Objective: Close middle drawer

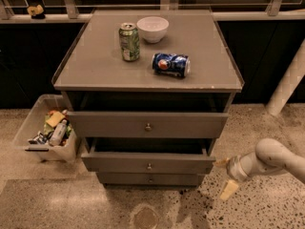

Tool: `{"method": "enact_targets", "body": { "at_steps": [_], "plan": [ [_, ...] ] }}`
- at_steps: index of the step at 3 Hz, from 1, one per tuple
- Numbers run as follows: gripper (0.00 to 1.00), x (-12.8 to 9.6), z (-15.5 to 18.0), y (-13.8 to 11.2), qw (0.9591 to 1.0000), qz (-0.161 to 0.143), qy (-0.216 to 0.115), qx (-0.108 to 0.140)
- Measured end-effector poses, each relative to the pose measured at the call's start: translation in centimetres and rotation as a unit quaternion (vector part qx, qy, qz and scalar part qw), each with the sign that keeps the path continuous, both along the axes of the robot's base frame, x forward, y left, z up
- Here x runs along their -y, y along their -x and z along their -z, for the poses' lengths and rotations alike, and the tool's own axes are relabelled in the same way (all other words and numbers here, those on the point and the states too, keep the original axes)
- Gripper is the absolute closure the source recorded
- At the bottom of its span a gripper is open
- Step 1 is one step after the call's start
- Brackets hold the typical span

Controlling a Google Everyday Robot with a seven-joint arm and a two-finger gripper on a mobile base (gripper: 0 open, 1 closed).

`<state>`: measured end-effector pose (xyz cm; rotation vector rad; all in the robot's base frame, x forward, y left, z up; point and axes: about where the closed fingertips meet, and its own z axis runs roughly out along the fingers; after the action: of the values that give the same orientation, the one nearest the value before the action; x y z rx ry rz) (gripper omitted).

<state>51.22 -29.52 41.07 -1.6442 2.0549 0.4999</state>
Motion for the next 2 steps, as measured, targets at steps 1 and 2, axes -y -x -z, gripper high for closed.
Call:
{"method": "enact_targets", "body": {
  "at_steps": [1,2],
  "plan": [
    [0.0,1.0,-1.1,-2.5,0.9997,0.015,0.0,0.021],
    [0.0,2.4,-2.3,-5.5,0.9984,0.034,-0.009,0.045]
  ]
}}
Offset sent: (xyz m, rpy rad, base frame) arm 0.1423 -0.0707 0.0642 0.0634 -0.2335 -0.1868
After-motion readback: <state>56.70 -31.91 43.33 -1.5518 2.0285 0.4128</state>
